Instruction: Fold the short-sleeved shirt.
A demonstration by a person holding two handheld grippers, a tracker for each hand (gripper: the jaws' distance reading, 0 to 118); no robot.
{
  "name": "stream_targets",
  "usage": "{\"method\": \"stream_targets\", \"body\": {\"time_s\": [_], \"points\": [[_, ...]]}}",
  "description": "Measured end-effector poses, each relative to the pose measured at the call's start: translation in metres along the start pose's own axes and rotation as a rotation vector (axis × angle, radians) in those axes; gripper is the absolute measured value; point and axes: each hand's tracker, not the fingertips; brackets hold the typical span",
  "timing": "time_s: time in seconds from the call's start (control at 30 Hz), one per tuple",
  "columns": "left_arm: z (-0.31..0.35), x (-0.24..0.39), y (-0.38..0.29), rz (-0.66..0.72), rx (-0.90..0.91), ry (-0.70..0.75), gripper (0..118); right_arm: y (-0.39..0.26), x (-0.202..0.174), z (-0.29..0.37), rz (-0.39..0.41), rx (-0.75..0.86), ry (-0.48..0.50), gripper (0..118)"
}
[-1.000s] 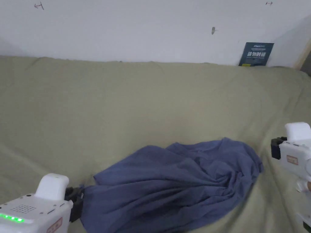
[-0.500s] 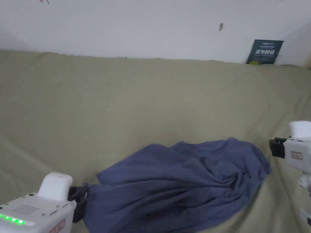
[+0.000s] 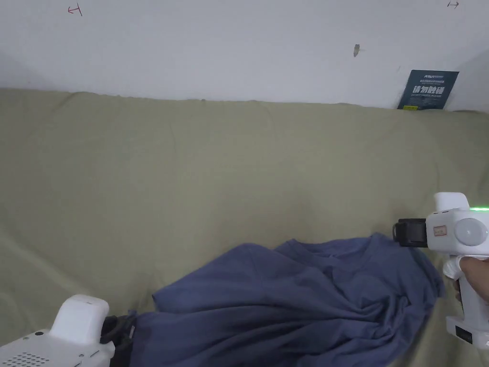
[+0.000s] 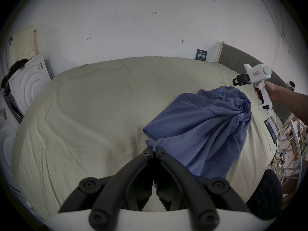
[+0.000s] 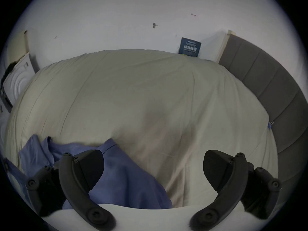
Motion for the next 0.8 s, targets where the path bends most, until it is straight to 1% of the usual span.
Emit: {"method": "stream_targets", "body": {"time_s": [0.07,0.1,0.13,0.2,0.23,0.27,0.33,0.37,0.43,0.53,0.63,0.7,0.8], "points": [[-0.002,0.0,-0.001,-0.001,-0.006,0.003,0,0.002,0.003,-0.008,-0.022,-0.043,0.024,118],[-0.003,-0.001,-0.001,0.001,-0.009,0.004,0,0.0,-0.004,0.008,-0.018,-0.052,0.011,116],[-0.005,-0.001,-0.002,0.003,-0.013,0.003,0,-0.002,-0.007,0.01,-0.003,-0.08,0.012,107],[-0.008,-0.002,-0.003,0.004,-0.017,0.003,0,-0.008,-0.014,0.012,0.052,-0.156,0.03,35],[-0.01,-0.003,-0.004,0.006,-0.021,0.001,0,-0.007,-0.007,-0.005,0.054,-0.22,0.046,12],[-0.011,-0.002,-0.005,0.008,-0.022,0.0,0,-0.009,-0.008,-0.004,0.049,-0.231,0.052,11],[-0.014,-0.003,-0.007,0.005,-0.028,-0.003,0,-0.015,-0.006,0.003,0.022,-0.243,0.113,8],[-0.015,-0.002,-0.008,0.004,-0.031,-0.002,0,-0.017,-0.005,0.008,0.017,-0.224,0.104,4],[-0.017,-0.003,-0.009,0.007,-0.032,0.0,0,-0.016,0.002,0.02,-0.051,-0.2,0.153,2],[-0.018,-0.006,-0.009,0.023,-0.023,0.009,0,-0.011,0.011,0.045,-0.109,-0.105,0.171,1],[-0.017,-0.011,-0.005,0.089,0.006,-0.008,0,-0.006,0.017,0.08,-0.179,-0.024,0.22,1],[-0.014,-0.015,0.003,0.142,0.021,-0.017,0,-0.001,0.019,0.102,-0.189,0.006,0.249,1],[-0.005,-0.018,0.014,0.158,0.053,-0.008,0,0.009,0.026,0.119,-0.175,0.055,0.243,1]]}}
